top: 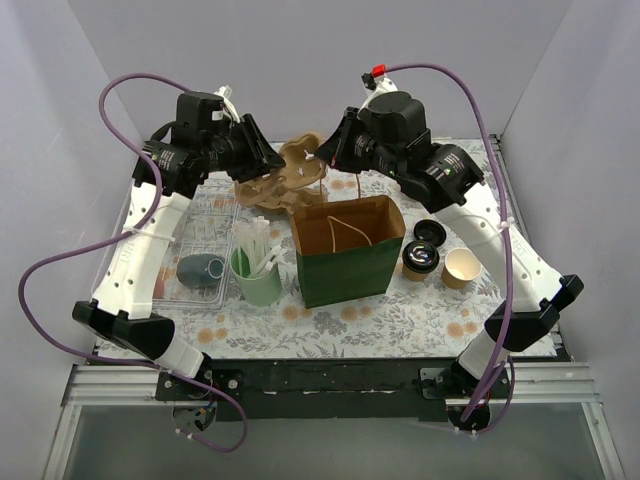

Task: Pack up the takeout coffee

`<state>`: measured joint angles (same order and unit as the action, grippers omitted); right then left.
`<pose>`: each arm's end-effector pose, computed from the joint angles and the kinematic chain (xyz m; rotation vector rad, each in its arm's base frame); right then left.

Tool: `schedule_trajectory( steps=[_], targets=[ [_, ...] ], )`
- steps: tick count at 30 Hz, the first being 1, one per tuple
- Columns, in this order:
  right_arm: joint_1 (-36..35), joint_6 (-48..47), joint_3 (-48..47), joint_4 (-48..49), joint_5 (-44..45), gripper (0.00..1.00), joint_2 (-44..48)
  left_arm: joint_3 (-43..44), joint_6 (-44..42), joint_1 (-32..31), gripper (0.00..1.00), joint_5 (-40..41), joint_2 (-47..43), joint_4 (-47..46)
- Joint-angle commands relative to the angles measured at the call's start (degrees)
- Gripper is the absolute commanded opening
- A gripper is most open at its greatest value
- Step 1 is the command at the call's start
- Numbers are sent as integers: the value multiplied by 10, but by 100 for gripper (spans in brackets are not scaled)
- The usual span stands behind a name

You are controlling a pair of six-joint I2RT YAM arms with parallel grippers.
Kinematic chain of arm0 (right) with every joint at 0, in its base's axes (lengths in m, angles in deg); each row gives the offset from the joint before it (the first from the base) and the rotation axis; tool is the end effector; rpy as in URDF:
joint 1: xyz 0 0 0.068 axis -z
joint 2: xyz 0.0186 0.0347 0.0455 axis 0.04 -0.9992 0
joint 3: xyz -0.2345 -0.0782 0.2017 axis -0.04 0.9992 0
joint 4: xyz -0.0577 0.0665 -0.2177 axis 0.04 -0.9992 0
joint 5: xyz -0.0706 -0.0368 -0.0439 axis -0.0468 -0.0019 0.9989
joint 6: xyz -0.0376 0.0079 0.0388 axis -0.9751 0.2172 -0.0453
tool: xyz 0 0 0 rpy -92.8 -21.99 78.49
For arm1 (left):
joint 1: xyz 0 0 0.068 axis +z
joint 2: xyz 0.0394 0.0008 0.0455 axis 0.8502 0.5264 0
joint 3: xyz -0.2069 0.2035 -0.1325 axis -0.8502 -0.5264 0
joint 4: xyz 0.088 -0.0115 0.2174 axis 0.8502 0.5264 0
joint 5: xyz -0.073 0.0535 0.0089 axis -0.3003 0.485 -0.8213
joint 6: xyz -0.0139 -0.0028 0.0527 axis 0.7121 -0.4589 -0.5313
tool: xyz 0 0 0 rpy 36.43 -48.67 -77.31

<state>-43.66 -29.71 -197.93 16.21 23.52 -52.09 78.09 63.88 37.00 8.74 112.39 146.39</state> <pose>0.2176 0.2170 0.5450 -0.0059 1.9306 0.8856 0.2425 -0.1028 0.5090 -1.0235 2.2187 -1.1281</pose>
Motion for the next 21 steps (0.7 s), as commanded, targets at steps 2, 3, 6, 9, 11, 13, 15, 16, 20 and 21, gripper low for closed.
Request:
schedule_trajectory(
  steps=[2,3,6,9,11,13,15,16,20,21],
  targets=[
    [-2,-5,16,60,13,1,38,14,3,-3,23,-7,-36,-1],
    [-3,-6,19,64,14,1,43,21,4,-3,30,-8,-36,0],
    [2,-6,19,67,3,1,59,71,9,-3,58,-9,-36,2],
    [16,14,24,53,-25,1,78,94,24,-3,73,-22,-50,-27],
    [24,25,42,50,-38,1,102,87,29,-3,77,-40,-65,-62],
    [36,34,57,48,-60,1,122,76,33,-3,81,-67,-77,-97],
    [43,39,72,38,-77,1,148,67,34,-2,84,-72,-87,-108],
    [51,39,73,32,-82,1,155,66,32,-2,86,-69,-90,-107],
    [87,34,94,-13,-132,1,201,63,10,-2,89,-52,-89,-84],
    [93,32,110,-15,-146,1,211,61,1,-2,90,-49,-87,-77]
  ],
)
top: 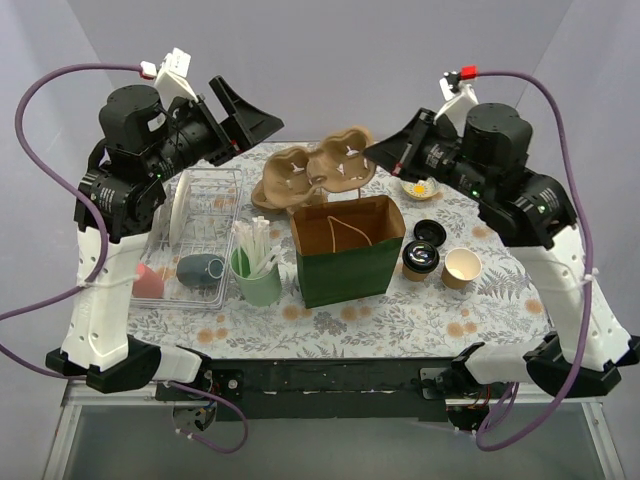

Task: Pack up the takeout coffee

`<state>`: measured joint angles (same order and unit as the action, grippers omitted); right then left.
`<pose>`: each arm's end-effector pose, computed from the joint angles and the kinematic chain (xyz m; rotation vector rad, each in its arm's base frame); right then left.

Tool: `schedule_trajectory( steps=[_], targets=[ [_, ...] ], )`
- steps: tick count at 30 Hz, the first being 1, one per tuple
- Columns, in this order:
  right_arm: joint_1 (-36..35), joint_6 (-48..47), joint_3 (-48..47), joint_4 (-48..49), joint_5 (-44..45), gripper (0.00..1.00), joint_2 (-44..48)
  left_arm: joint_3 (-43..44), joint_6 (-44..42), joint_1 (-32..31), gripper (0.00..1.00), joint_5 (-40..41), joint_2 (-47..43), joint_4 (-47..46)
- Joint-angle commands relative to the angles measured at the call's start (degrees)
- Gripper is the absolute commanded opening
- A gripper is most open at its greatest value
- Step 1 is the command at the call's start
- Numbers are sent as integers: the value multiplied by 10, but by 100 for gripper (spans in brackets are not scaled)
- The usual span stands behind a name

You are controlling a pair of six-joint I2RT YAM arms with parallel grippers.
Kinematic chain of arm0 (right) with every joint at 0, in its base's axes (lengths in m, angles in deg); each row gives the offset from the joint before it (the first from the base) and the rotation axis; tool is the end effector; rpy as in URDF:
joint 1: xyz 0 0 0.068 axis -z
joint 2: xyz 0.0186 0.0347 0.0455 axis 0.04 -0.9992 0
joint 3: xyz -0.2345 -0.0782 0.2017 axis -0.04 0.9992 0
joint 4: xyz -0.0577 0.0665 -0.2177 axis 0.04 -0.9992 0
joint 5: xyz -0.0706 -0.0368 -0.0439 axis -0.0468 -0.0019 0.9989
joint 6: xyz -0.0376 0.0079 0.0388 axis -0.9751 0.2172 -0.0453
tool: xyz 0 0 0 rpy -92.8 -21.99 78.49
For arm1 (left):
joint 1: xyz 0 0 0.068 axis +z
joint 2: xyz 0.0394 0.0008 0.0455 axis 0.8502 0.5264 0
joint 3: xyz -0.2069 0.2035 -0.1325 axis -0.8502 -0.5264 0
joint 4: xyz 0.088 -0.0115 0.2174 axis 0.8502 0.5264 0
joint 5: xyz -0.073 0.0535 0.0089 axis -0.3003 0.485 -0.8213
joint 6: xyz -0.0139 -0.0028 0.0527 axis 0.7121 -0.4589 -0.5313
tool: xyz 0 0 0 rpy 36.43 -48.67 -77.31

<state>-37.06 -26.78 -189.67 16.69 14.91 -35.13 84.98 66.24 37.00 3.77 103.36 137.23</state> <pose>0.1509 0.1237 0.5763 0.0408 1.7919 1.0483 0.1687 -0.0774 0.5875 -0.7520 1.8742 -1.4837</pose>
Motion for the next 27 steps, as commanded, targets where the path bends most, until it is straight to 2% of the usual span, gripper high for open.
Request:
schedule_trajectory(
  steps=[1,7,15,22,27],
  targets=[
    [41,0,35,-21,-69,1,56,-12,-27,-2,91,5,2,25],
    [83,-31,72,-48,-102,1,83,-71,-47,-2,91,15,-15,26],
    [118,-44,52,-50,-99,1,79,-104,-59,-2,89,14,-20,33],
    [147,-61,51,-45,-95,1,74,-167,-52,-2,84,-1,-39,54],
    [149,-98,65,-48,-88,1,75,-243,-38,-2,75,-37,-67,38]
  ],
)
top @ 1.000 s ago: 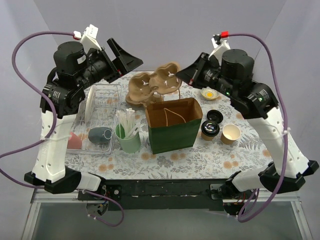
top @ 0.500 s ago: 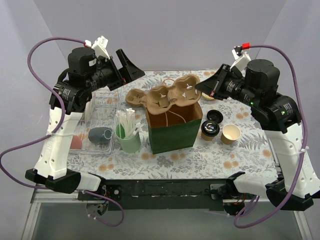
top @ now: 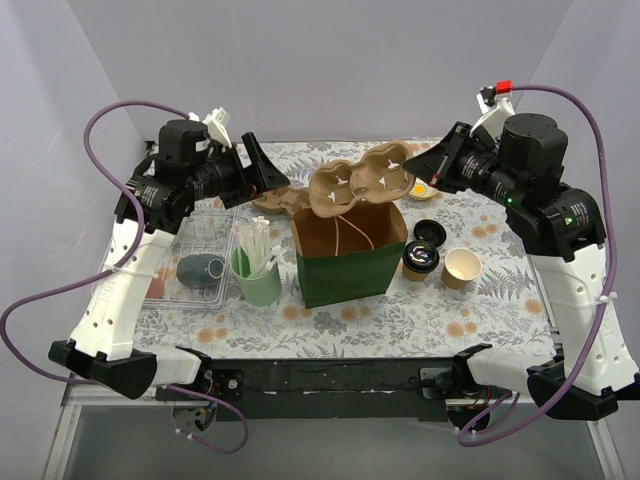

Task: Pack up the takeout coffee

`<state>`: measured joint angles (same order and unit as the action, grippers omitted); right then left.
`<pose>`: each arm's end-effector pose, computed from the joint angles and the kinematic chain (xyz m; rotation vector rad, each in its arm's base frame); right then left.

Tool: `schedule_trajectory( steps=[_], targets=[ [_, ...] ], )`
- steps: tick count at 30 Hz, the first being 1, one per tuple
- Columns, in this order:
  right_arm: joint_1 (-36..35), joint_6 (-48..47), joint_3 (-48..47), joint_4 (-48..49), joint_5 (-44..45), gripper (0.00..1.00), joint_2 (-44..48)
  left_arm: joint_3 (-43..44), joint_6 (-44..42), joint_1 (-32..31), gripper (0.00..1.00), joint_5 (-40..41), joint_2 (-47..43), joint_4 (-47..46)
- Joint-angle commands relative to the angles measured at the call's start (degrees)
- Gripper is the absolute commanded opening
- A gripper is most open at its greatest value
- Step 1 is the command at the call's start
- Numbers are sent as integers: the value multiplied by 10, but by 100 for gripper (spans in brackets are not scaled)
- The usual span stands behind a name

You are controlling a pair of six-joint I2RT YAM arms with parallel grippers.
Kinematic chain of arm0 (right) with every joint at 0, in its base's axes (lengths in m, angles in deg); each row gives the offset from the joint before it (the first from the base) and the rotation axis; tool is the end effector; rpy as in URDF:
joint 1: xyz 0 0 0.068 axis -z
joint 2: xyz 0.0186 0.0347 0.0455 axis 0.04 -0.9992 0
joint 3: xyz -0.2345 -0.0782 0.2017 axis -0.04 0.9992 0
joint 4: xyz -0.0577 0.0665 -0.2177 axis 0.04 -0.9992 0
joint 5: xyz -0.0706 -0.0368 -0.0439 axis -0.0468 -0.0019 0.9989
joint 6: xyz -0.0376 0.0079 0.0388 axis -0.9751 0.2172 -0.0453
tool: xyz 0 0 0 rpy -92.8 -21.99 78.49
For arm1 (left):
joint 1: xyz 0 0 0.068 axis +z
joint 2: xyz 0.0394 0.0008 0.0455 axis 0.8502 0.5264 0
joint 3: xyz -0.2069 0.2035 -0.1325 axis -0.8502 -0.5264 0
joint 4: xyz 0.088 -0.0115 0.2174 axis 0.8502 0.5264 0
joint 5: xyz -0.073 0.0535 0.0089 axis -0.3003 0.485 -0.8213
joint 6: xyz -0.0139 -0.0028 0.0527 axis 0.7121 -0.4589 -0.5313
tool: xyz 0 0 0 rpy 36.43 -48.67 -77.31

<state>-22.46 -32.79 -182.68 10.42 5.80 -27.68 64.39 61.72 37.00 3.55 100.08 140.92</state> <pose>0.1366 0.0693 0.5537 0.0618 1.8659 0.8901 0.1864 -0.0844 0.5015 -0.8920 2.2168 -1.2439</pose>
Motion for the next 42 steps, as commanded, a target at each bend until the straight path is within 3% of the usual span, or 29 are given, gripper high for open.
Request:
schedule_trajectory(
  steps=[1,17,33,42],
  targets=[
    [3,-48,3,15,2,1,4,-67,16,-3,73,-42,-44,-10],
    [15,-20,-16,65,-13,1,3,-166,22,-6,52,-105,-61,-30],
    [29,-66,38,64,-24,1,37,-196,17,-29,44,-103,-39,-59],
    [29,-48,81,65,-55,1,73,-213,20,-36,26,-101,-35,-60]
  ],
)
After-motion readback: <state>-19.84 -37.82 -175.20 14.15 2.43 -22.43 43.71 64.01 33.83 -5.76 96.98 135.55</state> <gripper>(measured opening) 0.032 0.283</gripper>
